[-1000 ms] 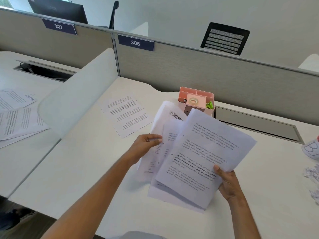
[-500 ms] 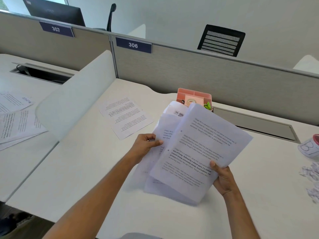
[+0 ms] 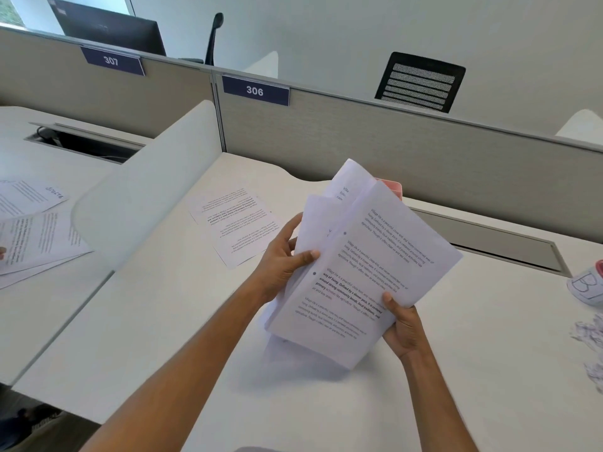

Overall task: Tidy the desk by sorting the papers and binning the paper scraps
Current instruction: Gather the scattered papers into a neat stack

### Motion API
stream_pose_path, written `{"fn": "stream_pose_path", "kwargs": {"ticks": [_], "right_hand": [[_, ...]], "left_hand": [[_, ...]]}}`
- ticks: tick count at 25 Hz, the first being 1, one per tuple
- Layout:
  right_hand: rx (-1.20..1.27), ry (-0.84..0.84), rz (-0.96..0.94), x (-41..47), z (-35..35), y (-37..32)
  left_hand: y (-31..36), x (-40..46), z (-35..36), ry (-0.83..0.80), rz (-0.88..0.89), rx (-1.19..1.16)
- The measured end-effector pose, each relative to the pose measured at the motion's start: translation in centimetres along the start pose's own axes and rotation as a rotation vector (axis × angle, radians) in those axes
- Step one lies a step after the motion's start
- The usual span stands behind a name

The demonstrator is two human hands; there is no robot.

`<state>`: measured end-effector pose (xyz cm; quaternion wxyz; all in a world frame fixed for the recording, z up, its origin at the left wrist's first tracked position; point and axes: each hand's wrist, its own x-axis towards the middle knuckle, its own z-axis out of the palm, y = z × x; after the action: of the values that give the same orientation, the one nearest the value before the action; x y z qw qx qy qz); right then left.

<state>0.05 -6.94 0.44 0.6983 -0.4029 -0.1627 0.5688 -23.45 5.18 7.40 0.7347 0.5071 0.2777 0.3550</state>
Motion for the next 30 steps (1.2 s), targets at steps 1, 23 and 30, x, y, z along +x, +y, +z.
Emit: {"fn": "stream_pose_path", "kwargs": {"ticks": [1,23,30], "right_hand": [[0.003,0.005,-0.005,0.2,0.3,0.1],[-0.188,0.088,-0.404,0.6,5.5,-2.7],[-0.387,-0.213,-0.242,2.0,4.7,-5.1]], "left_hand": [[0.3,0.0,0.2,-0.016,-0.002,0.003],[1.9,-0.2,0.4,0.212,0.152,0.154],[2.9,-0.4,-0.8,0.058,0.161,0.124]]}}
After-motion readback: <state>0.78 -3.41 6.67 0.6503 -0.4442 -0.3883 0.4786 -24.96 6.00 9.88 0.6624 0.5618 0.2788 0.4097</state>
